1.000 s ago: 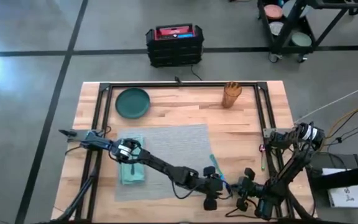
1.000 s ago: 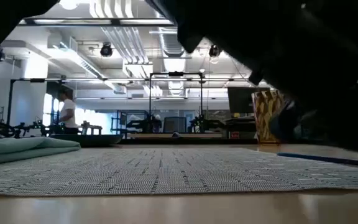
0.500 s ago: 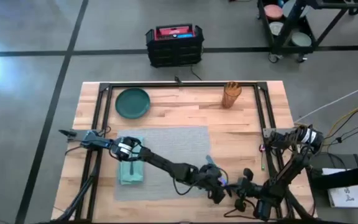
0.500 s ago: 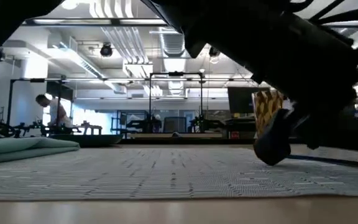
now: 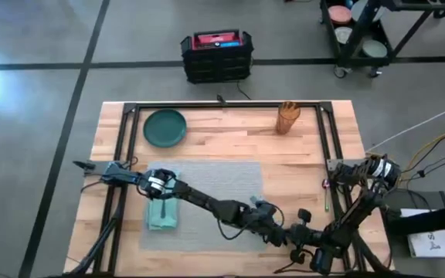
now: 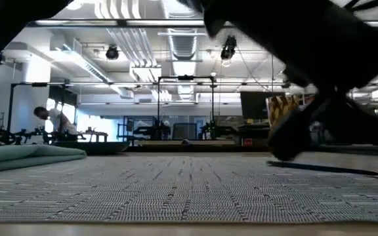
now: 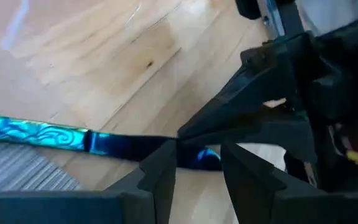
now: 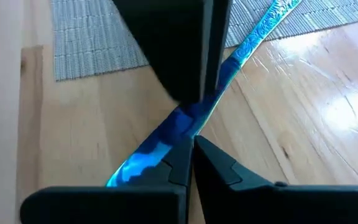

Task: Set table place
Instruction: Put the blue table knife on the right of the gray tablemat

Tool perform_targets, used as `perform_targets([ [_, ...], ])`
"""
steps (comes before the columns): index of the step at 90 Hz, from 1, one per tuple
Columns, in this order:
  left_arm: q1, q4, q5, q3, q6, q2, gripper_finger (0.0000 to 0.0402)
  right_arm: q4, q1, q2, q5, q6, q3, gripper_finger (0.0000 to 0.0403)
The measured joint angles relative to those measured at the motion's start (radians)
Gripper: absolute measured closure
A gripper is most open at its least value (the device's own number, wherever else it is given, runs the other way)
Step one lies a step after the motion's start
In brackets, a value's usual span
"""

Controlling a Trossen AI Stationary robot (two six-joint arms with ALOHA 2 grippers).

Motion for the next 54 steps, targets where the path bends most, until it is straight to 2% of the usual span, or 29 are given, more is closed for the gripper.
perform_targets([
  [10, -0.009, -0.207, 0.003, 0.087, 0.036, -0.009, 0.0287, -0.003, 0.000, 0.000, 0.001, -0.003, 0.000, 0.0401],
  [16, -0.016, -0.244, -0.017, 0.101, 0.130, -0.009, 0.0287, -0.003, 0.000, 0.000, 0.003, -0.003, 0.000, 0.0401],
  [23, -0.026, -0.225, -0.077, 0.101, 0.347, -0.006, 0.0287, -0.003, 0.000, 0.000, 0.004, -0.004, 0.000, 0.0401],
  [31, -0.036, -0.137, -0.132, 0.102, 0.698, 0.001, 0.0287, -0.004, 0.000, 0.000, 0.007, -0.007, 0.000, 0.0401],
  [40, -0.047, -0.034, -0.148, 0.103, 1.067, 0.022, 0.0287, -0.006, -0.001, 0.000, 0.008, -0.007, 0.000, 0.0401],
  [47, -0.050, 0.003, -0.147, 0.103, 1.232, 0.045, 0.0287, -0.007, -0.004, 0.000, 0.008, -0.004, 0.000, 0.0401],
  [54, -0.051, -0.017, -0.129, 0.102, 1.312, 0.059, 0.0287, -0.007, -0.005, 0.000, 0.008, 0.000, 0.000, 0.0401],
])
